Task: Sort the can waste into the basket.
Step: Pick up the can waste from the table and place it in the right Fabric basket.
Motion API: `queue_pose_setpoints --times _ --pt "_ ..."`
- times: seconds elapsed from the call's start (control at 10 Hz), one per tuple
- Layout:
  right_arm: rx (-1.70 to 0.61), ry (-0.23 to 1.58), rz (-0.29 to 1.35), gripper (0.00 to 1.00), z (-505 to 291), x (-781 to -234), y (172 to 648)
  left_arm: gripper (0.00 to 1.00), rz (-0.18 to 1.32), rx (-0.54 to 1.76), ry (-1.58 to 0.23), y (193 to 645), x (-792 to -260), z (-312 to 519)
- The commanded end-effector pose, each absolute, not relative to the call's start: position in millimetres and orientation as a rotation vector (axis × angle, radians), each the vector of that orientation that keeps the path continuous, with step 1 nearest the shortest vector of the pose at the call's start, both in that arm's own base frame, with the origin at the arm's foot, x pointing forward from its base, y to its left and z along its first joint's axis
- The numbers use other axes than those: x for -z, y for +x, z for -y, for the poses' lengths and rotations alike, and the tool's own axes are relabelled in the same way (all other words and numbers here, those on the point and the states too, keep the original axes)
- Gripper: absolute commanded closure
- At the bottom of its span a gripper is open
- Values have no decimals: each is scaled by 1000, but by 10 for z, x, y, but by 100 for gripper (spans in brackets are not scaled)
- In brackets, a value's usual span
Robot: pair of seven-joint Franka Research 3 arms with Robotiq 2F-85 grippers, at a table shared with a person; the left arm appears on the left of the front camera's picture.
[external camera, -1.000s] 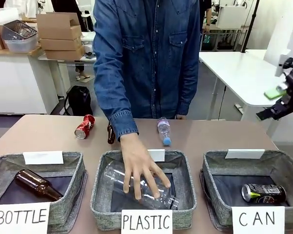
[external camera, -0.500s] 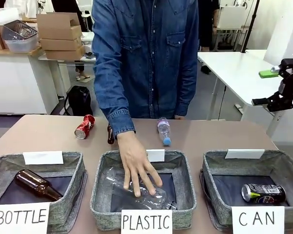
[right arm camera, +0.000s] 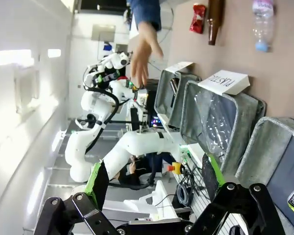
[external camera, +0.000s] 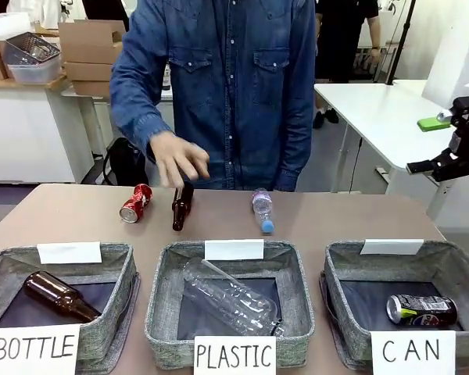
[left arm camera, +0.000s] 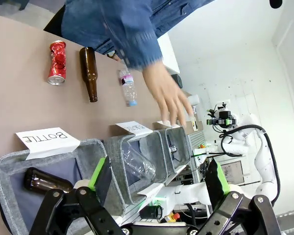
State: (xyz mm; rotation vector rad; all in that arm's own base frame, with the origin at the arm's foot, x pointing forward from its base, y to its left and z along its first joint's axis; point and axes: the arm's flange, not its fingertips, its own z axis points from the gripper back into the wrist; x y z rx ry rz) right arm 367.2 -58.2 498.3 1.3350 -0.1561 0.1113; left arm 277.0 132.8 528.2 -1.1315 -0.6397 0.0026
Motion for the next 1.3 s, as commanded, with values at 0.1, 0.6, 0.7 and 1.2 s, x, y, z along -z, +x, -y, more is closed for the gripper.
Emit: queue_pose_setpoints --times 0.1,0.6,0.7,1.2 --pt "-135 1333 161 0 624 -4984 3684 0 660 14 -1140 2774 -5275 -1297" --pt "-135 1333 161 0 624 -4984 3684 0 640 -3 -1131 2770 -5282 -1328" --pt "-135 1333 161 0 624 -4984 3684 0 640 -26 -1015 2831 -5330 -1242" --pt "-135 1333 161 0 624 -4984 3684 0 460 30 -100 4251 -5006 -427"
